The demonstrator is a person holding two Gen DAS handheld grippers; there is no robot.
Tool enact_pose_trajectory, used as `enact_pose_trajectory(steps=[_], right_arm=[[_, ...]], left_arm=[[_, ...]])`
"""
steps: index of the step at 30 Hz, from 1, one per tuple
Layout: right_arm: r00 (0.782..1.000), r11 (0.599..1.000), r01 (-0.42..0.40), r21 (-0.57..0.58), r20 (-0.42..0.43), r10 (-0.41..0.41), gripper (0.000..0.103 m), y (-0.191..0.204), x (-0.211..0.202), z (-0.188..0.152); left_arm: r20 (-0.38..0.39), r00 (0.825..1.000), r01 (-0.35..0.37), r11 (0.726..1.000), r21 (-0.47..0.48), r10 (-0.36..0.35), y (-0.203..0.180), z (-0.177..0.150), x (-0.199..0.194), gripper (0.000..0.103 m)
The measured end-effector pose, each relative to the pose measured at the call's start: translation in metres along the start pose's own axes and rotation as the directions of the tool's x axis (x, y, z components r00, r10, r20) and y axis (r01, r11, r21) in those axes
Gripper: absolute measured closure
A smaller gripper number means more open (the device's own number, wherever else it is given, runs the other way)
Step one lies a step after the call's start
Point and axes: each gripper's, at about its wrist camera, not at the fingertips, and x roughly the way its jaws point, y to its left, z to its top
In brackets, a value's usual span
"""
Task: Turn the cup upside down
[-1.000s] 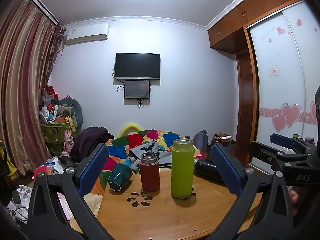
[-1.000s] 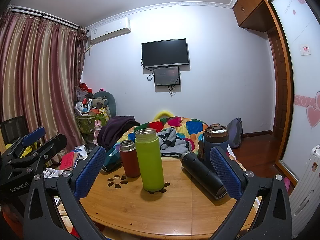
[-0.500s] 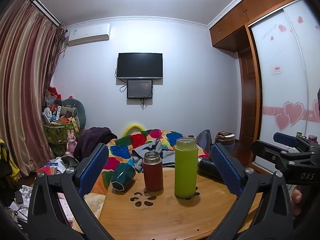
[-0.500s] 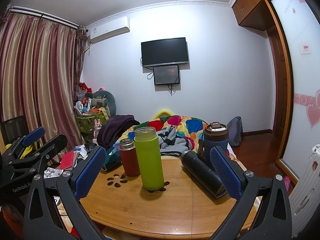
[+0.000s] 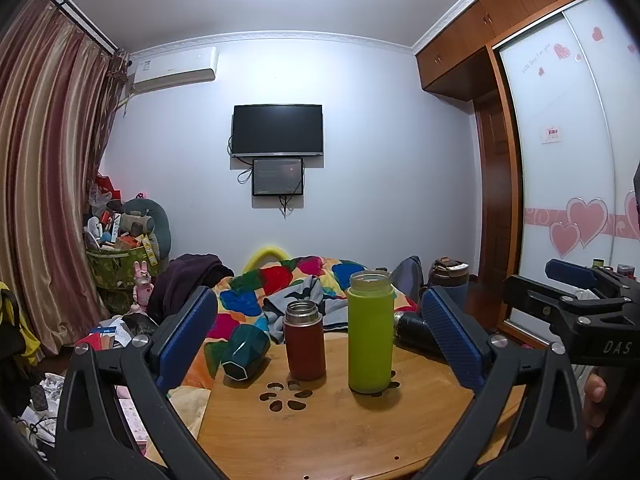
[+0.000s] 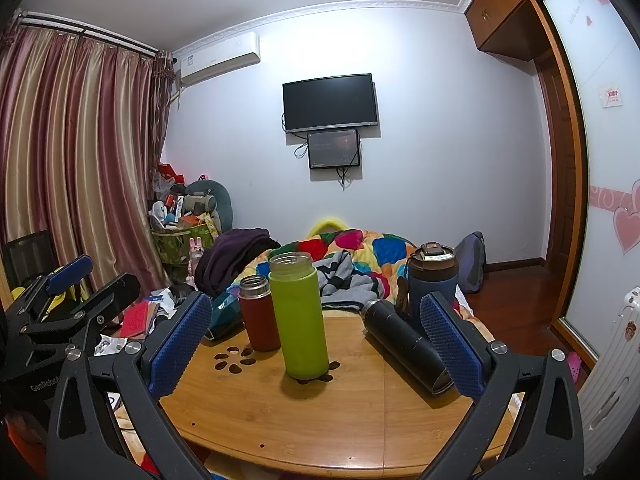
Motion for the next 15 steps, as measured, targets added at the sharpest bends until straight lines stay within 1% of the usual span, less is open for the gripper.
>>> enact_pose_trajectory(steps=[15], right_arm=[[1.000, 1.000, -0.002, 0.003, -0.003, 0.002, 0.000, -0.0001, 0.0010, -0.0015]], left_arm=[[-0.003, 1.000, 0.001, 1.000, 0.009, -0.001, -0.0020, -0.0021, 0.0007, 0.000]])
